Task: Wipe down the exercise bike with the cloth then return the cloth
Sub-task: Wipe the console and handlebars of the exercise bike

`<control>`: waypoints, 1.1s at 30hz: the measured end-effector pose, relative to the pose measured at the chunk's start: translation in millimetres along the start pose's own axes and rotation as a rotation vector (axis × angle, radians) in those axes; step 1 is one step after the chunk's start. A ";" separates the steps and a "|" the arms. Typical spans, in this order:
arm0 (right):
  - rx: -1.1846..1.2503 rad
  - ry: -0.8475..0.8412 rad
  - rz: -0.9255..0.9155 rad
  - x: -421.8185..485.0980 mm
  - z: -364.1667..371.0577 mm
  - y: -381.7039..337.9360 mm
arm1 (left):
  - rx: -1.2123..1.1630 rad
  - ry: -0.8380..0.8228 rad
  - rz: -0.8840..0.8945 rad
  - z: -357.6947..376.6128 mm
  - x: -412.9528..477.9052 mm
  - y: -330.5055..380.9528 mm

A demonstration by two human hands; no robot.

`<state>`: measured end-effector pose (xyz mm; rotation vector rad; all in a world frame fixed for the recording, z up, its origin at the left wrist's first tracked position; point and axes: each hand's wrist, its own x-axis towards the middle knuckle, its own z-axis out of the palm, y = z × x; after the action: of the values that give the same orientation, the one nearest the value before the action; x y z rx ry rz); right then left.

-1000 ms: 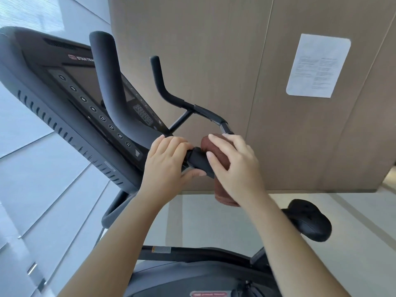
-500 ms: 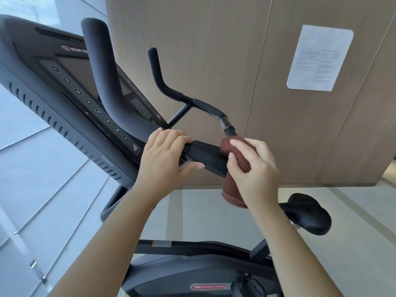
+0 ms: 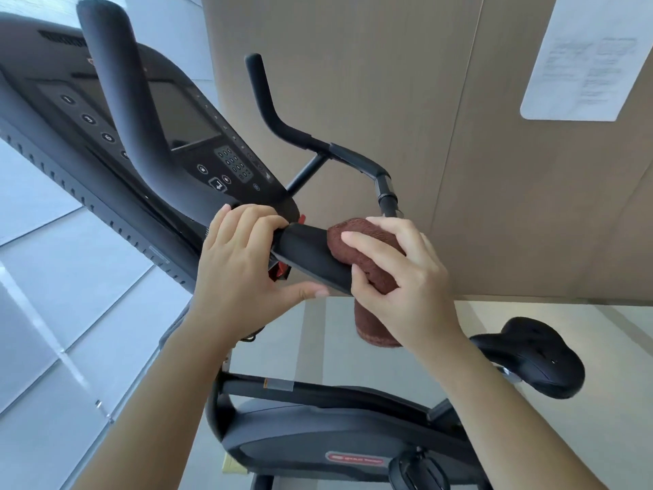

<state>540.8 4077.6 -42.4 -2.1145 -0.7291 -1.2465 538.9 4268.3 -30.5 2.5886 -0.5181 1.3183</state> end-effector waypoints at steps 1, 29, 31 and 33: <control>0.030 -0.008 -0.017 -0.4 -1.5 5.0 | 0.009 -0.003 -0.001 -0.6 0.1 1.5; 0.736 -0.081 -0.004 14.5 19.8 141.8 | 0.028 -0.084 -0.321 1.0 6.0 38.9; 0.775 -0.061 -0.034 5.2 13.5 128.5 | 0.012 -0.085 -0.324 2.2 7.6 37.9; 0.775 -0.062 -0.073 -3.6 6.8 118.2 | 0.002 -0.078 -0.327 2.8 7.7 37.2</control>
<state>625.9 4000.7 -71.9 -1.4931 -1.1071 -0.7479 530.6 4231.5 -25.5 2.5926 -0.0949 1.1131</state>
